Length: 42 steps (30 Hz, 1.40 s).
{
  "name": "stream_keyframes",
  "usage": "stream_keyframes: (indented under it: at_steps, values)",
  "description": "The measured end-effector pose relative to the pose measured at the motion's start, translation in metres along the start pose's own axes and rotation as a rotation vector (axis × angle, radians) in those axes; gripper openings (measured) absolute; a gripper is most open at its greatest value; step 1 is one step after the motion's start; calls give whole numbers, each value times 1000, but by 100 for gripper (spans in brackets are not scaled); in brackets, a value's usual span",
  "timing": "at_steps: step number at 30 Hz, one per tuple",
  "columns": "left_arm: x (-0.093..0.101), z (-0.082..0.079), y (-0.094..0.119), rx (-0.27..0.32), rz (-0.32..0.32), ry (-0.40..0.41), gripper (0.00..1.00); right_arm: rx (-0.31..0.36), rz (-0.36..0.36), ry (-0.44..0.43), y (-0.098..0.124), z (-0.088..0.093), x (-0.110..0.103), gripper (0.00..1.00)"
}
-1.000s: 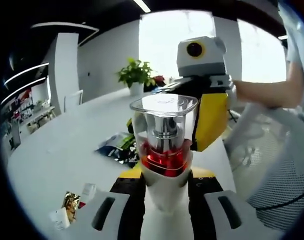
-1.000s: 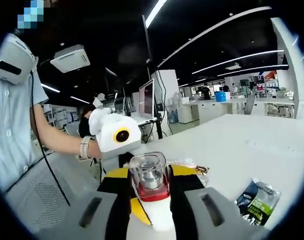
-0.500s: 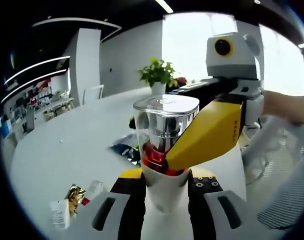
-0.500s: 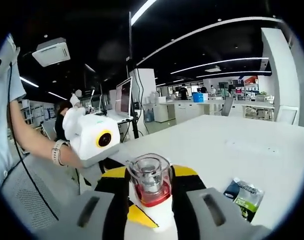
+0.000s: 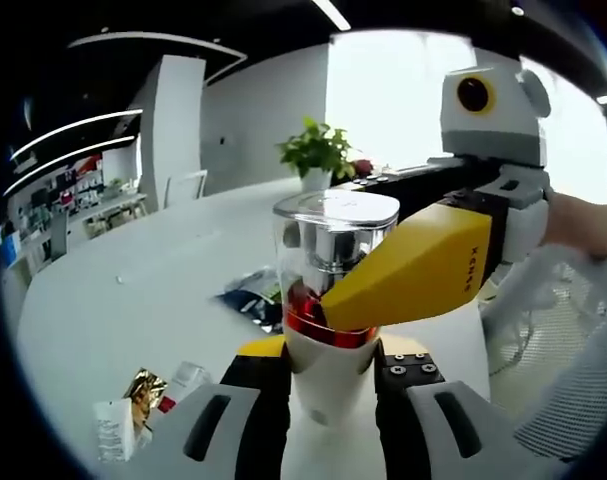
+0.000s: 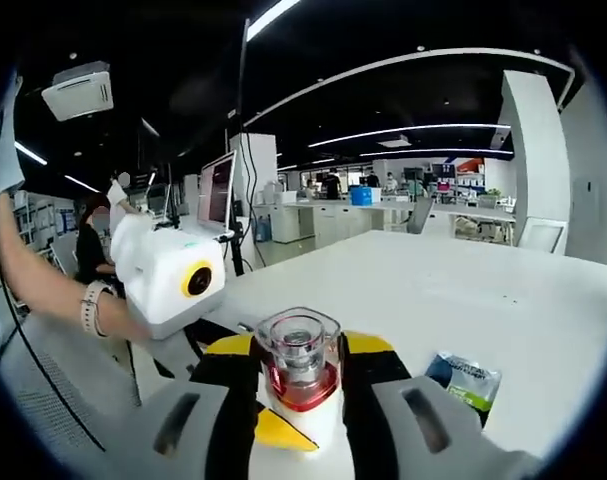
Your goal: Arrange the skincare products in the storage area until every visible bottle or jar stands upright without overlapping.
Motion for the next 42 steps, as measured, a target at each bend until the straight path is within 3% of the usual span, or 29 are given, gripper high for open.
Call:
stream_keyframes:
  at_steps: [13, 24, 42]
  values:
    - [6, -4, -1, 28, 25, -75, 30, -44, 15, 38, 7, 1, 2, 29]
    - [10, -10, 0, 36, 63, -70, 27, -40, -10, 37, 19, 2, 9, 28]
    - [7, -11, 2, 37, 65, -65, 21, -46, -31, 50, 36, 5, 30, 28]
Point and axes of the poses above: the point that each gripper's makers call its tool centre point, and the gripper's own axes: y roughly backward along the fingers, x roughly to its right, z roughly out of its underside, the point moved 5 cm from there along y, roughly backward along the fingers, and after that the axes turned 10 degrees about -z, right-handed, at the moved point
